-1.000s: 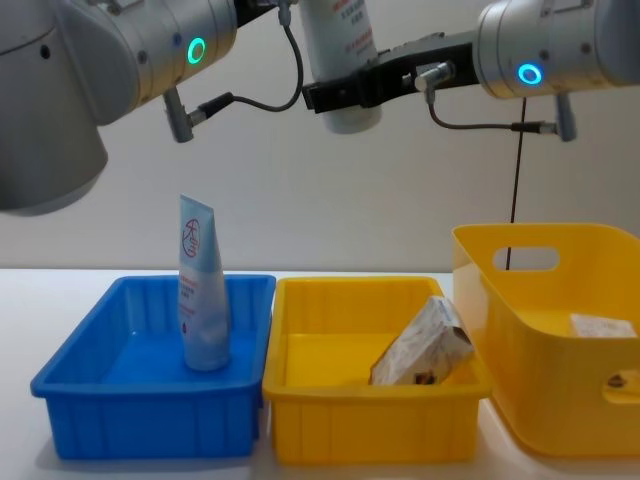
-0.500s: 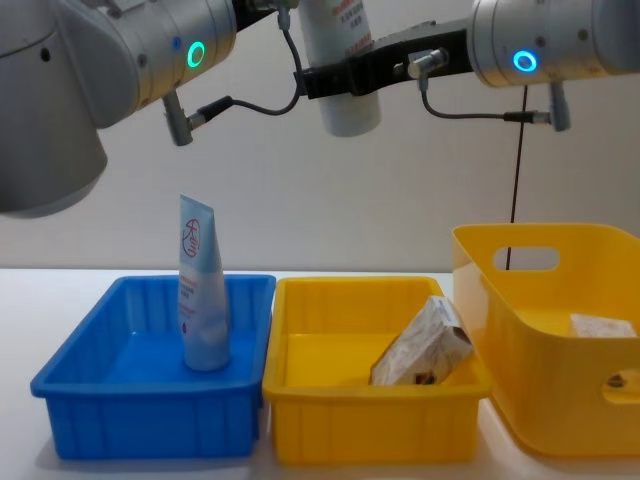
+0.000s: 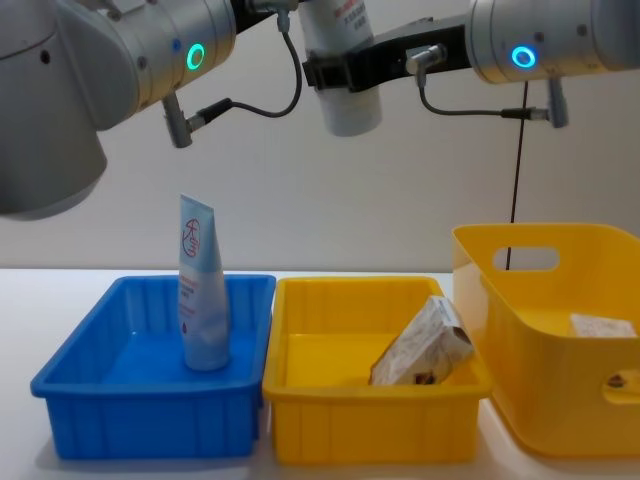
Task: Bimanual collaborative sorting of washing and personal care products
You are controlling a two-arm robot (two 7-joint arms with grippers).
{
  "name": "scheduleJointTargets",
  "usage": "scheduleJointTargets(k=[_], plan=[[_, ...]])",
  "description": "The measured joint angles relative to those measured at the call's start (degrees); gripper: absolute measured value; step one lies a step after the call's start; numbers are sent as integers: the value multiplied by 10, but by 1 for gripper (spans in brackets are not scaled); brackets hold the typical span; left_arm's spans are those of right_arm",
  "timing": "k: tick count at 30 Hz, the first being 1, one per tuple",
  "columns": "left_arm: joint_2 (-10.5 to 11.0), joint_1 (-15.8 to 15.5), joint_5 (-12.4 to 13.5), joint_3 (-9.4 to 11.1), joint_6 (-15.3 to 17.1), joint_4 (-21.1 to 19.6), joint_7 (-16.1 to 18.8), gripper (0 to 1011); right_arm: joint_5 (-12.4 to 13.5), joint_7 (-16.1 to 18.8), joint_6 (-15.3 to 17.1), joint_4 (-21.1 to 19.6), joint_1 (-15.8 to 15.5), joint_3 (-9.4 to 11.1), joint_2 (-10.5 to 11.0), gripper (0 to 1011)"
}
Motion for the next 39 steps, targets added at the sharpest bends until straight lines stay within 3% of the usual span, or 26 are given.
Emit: scheduleJointTargets(k=[12, 23, 39], plan=[[0, 0, 0, 0, 1, 0, 1, 195, 1, 1, 0, -1, 0, 0, 0, 345], [0, 0, 0, 0, 1, 0, 1, 198, 2, 1, 0, -1, 1, 0, 0, 339], [1, 0, 0, 0, 1, 0, 1, 660, 2, -1, 0, -2, 1, 0, 1, 241]])
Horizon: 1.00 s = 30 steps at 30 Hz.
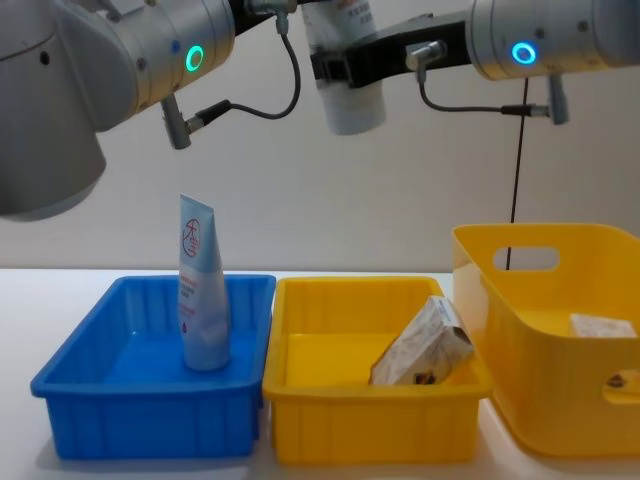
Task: Bimanual collaborative sorting of washing and personal care products
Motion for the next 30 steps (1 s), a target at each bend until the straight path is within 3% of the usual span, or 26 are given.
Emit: scheduleJointTargets(k=[2, 11, 21, 30], plan=[[0, 0, 0, 0, 0, 0, 0, 758, 0, -4, 1, -2, -1, 1, 2, 235], [0, 0, 0, 0, 0, 0, 0, 998, -4, -24, 20, -19, -16, 17, 14, 217], [-1, 0, 0, 0, 0, 0, 0, 1001, -7, -50, 57, -43, -39, 54, 37, 213], [-1, 0, 0, 0, -1, 0, -1, 1001, -5, -65, 115, -51, -49, 95, 58, 213]])
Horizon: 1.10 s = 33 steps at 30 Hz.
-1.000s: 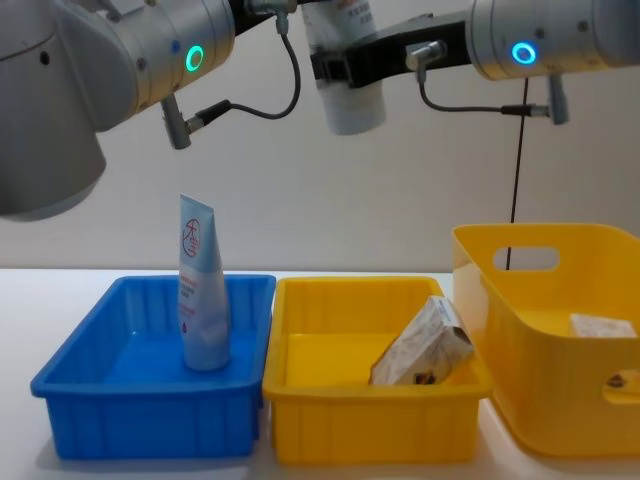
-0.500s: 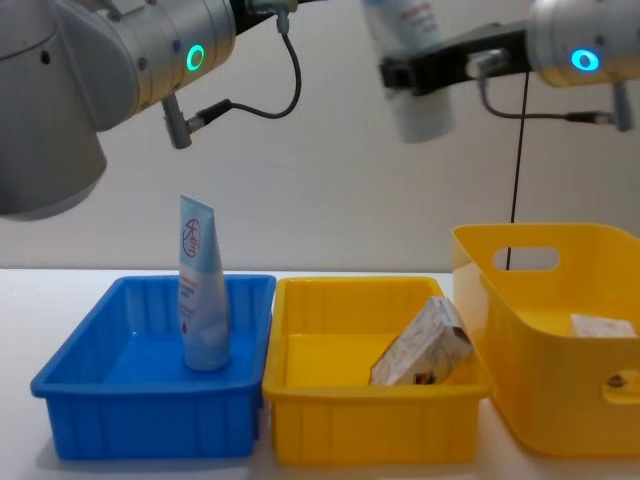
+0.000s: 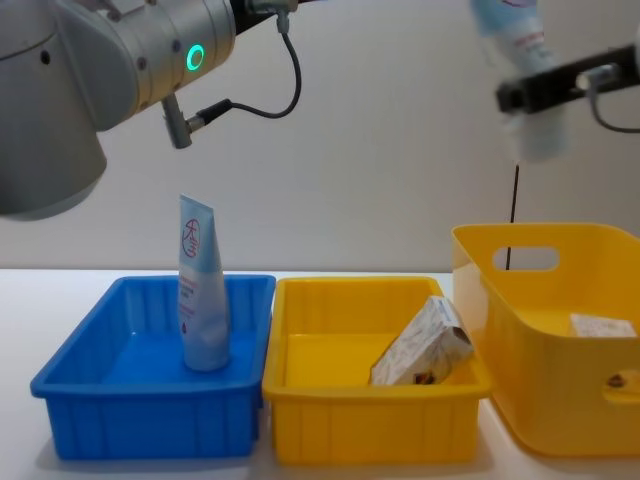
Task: Bimanual collaborative sorting of washing and personal care products
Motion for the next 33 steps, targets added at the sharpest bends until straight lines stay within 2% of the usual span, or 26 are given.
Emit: scheduleJointTargets(k=[8, 17, 23, 33], plan=[[0, 0, 0, 0, 0, 0, 0, 1001, 3, 0, 64, 17, 10, 23, 18, 206], [0, 0, 0, 0, 0, 0, 0, 1001, 2, 14, 122, 57, 35, 28, 31, 206], [0, 0, 0, 0, 0, 0, 0, 1001, -4, 31, 163, 106, 67, 19, 40, 206], [0, 0, 0, 0, 0, 0, 0, 1001, -16, 60, 204, 198, 123, -8, 45, 196]])
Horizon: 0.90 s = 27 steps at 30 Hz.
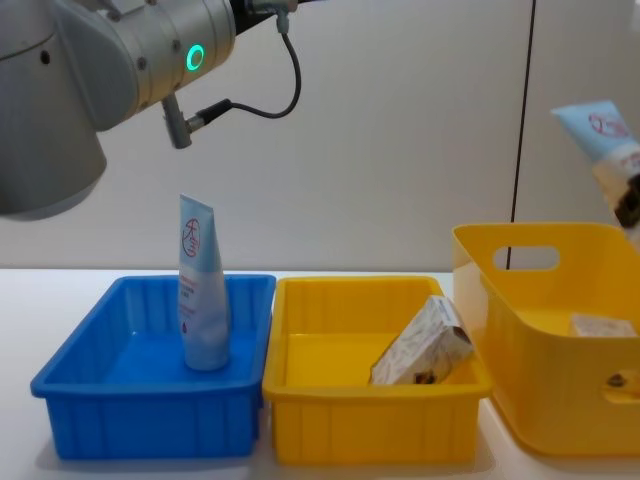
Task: Bimanual collaborative sorting of washing and personal care products
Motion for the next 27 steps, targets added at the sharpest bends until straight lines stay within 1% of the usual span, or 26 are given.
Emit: scheduleJointTargets(k=[1, 3, 4, 6, 7, 9, 10, 11, 14, 19, 27], plan=[[0, 0, 0, 0, 0, 0, 0, 1001, -3, 7, 5, 17, 10, -6, 0, 196], [0, 0, 0, 0, 0, 0, 0, 1001, -6, 13, 10, 37, 24, -12, 0, 196], [0, 0, 0, 0, 0, 0, 0, 1001, -8, 20, 13, 57, 34, -19, -1, 196], [0, 0, 0, 0, 0, 0, 0, 1001, -12, 28, 16, 82, 48, -28, -3, 196], [0, 0, 0, 0, 0, 0, 0, 1001, -14, 36, 18, 104, 60, -35, -5, 196], [0, 0, 0, 0, 0, 0, 0, 1002, -18, 44, 19, 126, 73, -42, -7, 196], [0, 0, 0, 0, 0, 0, 0, 1001, -21, 52, 19, 150, 87, -50, -10, 196], [0, 0, 0, 0, 0, 0, 0, 1001, -21, 52, 19, 150, 87, -50, -10, 196], [0, 0, 0, 0, 0, 0, 0, 1001, -26, 71, 16, 196, 113, -66, -16, 196], [0, 0, 0, 0, 0, 0, 0, 1001, -33, 90, 5, 233, 137, -80, -21, 196], [0, 0, 0, 0, 0, 0, 0, 1001, -37, 108, -8, 248, 157, -91, -25, 196]])
